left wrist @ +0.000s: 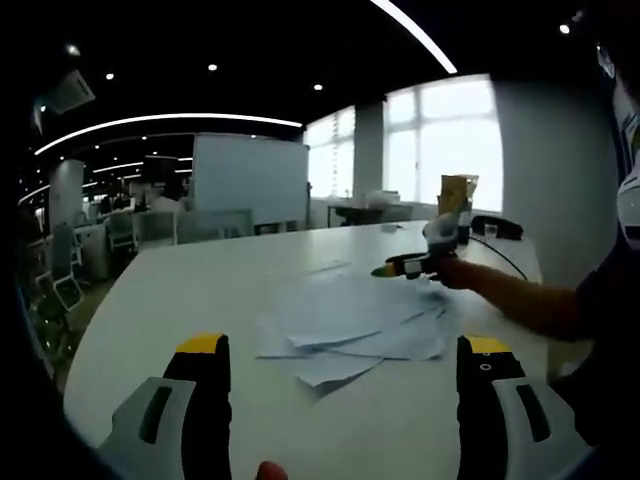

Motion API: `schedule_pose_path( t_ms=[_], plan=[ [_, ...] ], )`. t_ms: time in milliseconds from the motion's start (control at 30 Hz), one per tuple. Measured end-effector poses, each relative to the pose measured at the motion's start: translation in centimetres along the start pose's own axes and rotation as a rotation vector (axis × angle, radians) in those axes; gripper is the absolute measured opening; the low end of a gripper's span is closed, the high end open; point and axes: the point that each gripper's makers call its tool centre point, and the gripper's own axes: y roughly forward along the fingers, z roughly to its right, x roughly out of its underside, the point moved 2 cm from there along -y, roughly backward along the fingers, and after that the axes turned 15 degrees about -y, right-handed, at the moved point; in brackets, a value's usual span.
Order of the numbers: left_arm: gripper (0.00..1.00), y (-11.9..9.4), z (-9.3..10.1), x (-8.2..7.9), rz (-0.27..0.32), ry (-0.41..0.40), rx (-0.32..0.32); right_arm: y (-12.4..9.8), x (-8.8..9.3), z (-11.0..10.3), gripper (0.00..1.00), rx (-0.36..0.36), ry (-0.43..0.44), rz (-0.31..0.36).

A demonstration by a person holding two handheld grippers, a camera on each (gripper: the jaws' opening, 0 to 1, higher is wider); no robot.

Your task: Organize the stack of printing papers by aligning and flattening the scattered papers on the table

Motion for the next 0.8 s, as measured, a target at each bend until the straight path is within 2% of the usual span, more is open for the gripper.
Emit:
schedule_pose_path(
  t_ms=[333, 500, 600, 800],
  plan=[
    [0.96, -0.1, -0.1, 0.4, -0.009, -0.003, -0.001, 0.6, 1.4, -0.6, 0.78, -0.01, 0.016, -0.025],
    [0.96, -0.2, -0.2, 0.6, -0.011, -0.009, -0.001, 0.5, 1.4, -1.1, 0.79, -0.025, 0.04, -0.022],
    [0.96, -0.2, -0.3, 0.7, -0.013, -0.009, -0.002, 0.7, 2.0, -1.4, 0.79, -0.027, 0.029, -0.053],
    [0.96, -0.2, -0.4, 0.5, -0.012, -0.007, -0.003, 0.6, 2.0, -1.7, 0.79, -0.027, 0.042, -0.058]
  ],
)
